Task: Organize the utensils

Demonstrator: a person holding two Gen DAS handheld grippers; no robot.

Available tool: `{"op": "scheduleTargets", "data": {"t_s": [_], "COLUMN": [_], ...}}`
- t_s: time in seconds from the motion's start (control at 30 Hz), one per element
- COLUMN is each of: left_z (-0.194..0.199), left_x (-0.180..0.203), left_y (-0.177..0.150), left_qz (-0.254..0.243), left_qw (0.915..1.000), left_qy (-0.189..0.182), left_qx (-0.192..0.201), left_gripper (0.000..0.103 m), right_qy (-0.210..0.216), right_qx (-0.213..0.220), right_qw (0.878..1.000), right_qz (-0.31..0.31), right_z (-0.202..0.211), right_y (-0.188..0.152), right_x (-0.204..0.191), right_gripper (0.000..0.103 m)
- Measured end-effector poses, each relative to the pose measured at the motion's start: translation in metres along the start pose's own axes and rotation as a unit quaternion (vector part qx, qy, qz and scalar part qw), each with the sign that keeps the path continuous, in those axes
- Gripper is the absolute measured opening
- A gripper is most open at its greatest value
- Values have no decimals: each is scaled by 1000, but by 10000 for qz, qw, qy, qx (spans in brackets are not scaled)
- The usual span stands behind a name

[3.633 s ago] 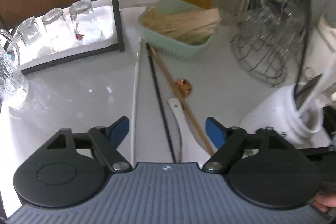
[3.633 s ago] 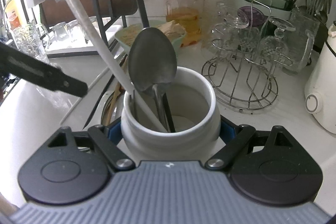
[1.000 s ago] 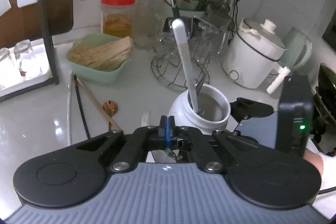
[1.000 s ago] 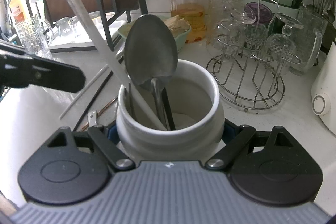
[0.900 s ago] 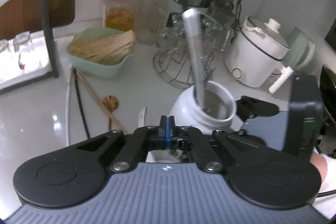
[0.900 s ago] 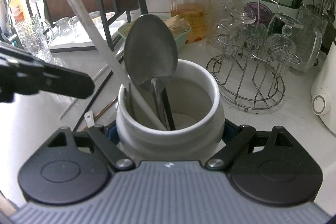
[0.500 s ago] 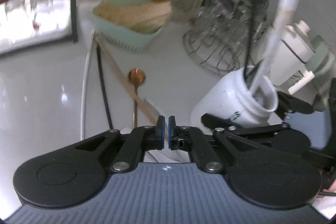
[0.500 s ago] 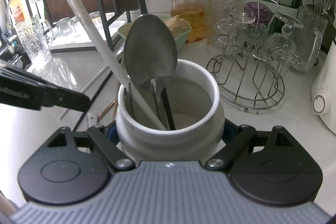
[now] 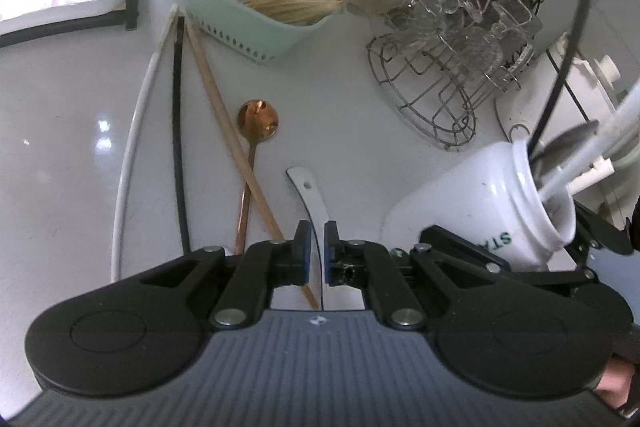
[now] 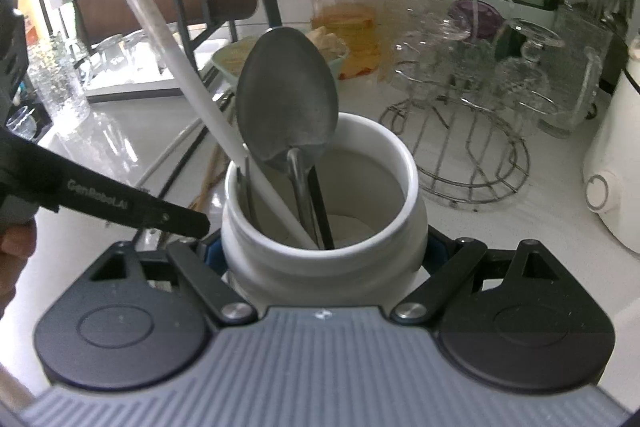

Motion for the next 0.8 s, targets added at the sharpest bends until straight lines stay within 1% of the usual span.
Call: {"op": "scheduleTargets", "data": {"t_s": [0.03, 0.07, 0.13, 0.23, 0.33, 0.47, 0.57, 0.67, 0.8], "left_z": [-1, -3, -5, -12, -20, -25, -28, -31, -33], "left_x": [1, 3, 9, 17, 21, 25, 26, 26, 30], "left_y": [2, 4, 7, 11, 13, 18, 20, 21, 24], "left_qz": [-7, -20, -88, -220, -269, -383, -336, -337, -403], "left_qw": [10000, 10000, 9999, 9994, 9981, 9925, 9901, 9882, 9862], "left_qy": [11, 26, 63, 268, 535, 1140, 1333, 1447, 1513], "left_qx": [1, -2, 13, -35, -115, -206, -292, -383, -529], "left_gripper": [13, 16, 28, 34, 34, 34, 34, 34, 34], "right_qy": [-26, -45, -80, -93, -94, -90, -87, -86, -87], "right_qx": [4, 6, 11, 15, 18, 26, 37, 44, 61], "right_qw": [10000, 10000, 9999, 9999, 9999, 9999, 9999, 9999, 9999], "right_qz": [-36, -64, -107, -121, -113, -114, -118, -117, -108], "right_z": [1, 2, 3, 4, 4, 4, 4, 4, 5], "right_y": [-1, -2, -4, -5, -5, -5, -5, -5, -5], "right_x": [3, 5, 8, 10, 9, 9, 9, 9, 9], "right_gripper": [91, 91, 91, 91, 91, 91, 91, 91, 91]}}
Point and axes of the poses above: each gripper's, at about its wrist camera, not at the fingertips, and z roughly against the way its jaws point, x to its right, y to its top, the point moved 6 cm from there along -z, roughly the way its jaws point, and after that the axes turned 9 degrees about -x, right-handed, at the moved point
